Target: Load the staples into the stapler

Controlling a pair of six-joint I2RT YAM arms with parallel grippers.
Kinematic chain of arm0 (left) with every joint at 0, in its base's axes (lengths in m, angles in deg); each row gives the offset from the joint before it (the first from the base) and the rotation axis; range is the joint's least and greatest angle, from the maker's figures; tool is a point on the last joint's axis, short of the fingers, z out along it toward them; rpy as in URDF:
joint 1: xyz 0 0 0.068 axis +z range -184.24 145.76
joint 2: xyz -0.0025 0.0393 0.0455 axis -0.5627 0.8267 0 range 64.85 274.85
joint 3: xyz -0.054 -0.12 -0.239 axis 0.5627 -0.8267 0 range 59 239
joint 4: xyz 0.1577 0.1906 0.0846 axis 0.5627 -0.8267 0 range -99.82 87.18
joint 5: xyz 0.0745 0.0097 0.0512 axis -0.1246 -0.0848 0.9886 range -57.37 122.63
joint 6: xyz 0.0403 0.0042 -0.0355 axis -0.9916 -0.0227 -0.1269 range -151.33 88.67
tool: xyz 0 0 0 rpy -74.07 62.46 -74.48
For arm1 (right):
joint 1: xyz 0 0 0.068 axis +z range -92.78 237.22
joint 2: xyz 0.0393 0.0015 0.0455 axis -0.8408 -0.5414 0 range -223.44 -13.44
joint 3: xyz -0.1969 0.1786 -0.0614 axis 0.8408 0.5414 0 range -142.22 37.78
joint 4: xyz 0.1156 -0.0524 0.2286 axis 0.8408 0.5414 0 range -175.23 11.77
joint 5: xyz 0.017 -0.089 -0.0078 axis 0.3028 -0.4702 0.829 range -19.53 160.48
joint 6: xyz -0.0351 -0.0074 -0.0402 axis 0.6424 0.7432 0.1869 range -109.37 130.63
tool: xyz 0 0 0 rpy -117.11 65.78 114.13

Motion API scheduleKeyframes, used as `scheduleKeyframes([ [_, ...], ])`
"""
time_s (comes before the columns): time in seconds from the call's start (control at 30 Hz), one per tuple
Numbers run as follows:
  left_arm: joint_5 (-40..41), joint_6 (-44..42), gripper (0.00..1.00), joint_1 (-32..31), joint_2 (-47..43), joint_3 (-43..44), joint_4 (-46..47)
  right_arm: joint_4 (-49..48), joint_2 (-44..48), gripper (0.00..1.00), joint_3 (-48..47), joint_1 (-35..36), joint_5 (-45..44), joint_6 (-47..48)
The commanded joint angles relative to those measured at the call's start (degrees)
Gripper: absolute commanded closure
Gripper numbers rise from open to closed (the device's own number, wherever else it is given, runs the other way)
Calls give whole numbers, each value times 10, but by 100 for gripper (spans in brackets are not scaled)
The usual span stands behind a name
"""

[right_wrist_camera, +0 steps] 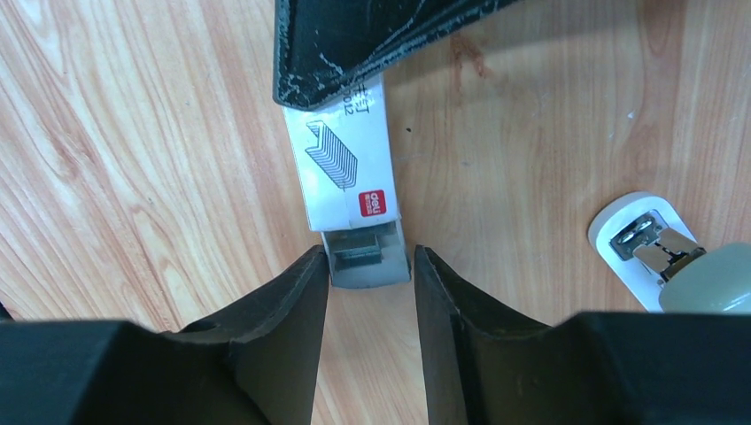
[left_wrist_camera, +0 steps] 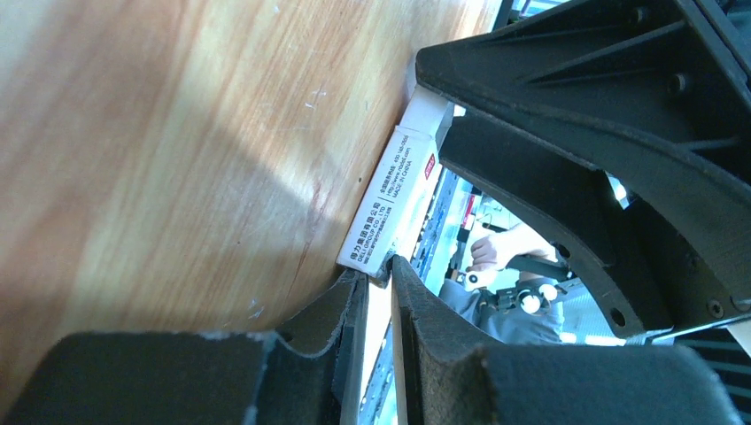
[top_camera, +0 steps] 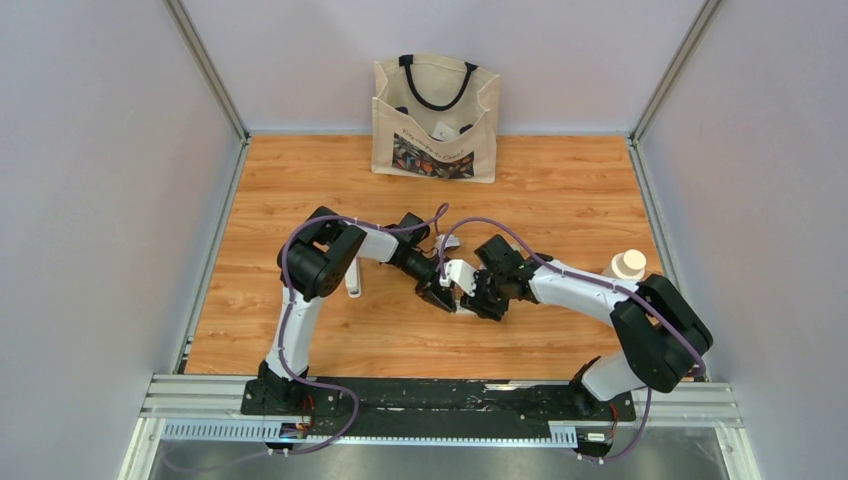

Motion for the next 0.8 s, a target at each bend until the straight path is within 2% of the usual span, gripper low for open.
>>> scheduleKeyframes([
  [0.0, 6, -19, 77, 8, -28, 12, -13, 1, 13, 57, 12, -14, -10, 11],
  [0.3, 4, -24, 77, 24, -37, 14, -17, 1, 27, 56, 20, -41, -1, 17],
  [0.47, 4, -22, 77, 23, -30, 13, -17, -10, 20, 38, 8, -40, 9, 18],
  [0.77, 4, -20, 77, 10, -27, 17, -17, -7, -9, 30, -20, -25, 35, 25],
])
